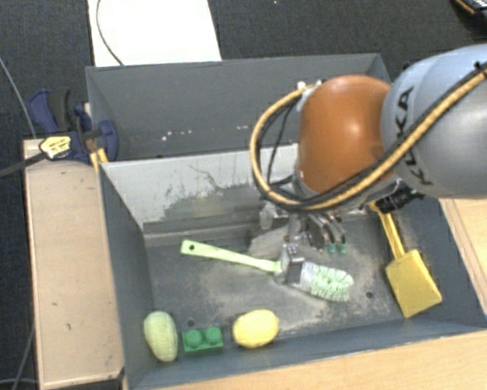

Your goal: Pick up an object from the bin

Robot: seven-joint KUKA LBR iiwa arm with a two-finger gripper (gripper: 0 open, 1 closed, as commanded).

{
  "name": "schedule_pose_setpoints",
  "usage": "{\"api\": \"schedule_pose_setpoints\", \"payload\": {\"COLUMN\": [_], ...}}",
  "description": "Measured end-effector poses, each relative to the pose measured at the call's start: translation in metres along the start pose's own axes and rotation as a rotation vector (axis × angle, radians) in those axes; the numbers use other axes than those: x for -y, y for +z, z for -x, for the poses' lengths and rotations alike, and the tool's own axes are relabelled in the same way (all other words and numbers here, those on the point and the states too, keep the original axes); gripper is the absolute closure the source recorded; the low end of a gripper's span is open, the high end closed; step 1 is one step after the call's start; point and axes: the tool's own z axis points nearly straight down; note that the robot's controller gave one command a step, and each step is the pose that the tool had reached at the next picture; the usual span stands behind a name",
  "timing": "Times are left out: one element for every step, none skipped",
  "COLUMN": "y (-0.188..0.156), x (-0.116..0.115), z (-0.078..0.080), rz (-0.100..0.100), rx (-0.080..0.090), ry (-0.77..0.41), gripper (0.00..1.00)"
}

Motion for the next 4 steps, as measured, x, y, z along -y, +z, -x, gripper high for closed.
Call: {"api": "schedule_pose_setpoints", "payload": {"y": [0.000,0.011,0.001,0.037], "x": [0.000,0.032,0.022,0.017], "z": [0.000,-0.009,-0.003,0.000], "rz": [0.000,0.000,0.003,0.000], "rx": [0.000,-0.001,0.004,0.000], "ry": [0.001,0.071,0.452,0.365], "gripper": [0.00,0.00,0.00,0.00]}}
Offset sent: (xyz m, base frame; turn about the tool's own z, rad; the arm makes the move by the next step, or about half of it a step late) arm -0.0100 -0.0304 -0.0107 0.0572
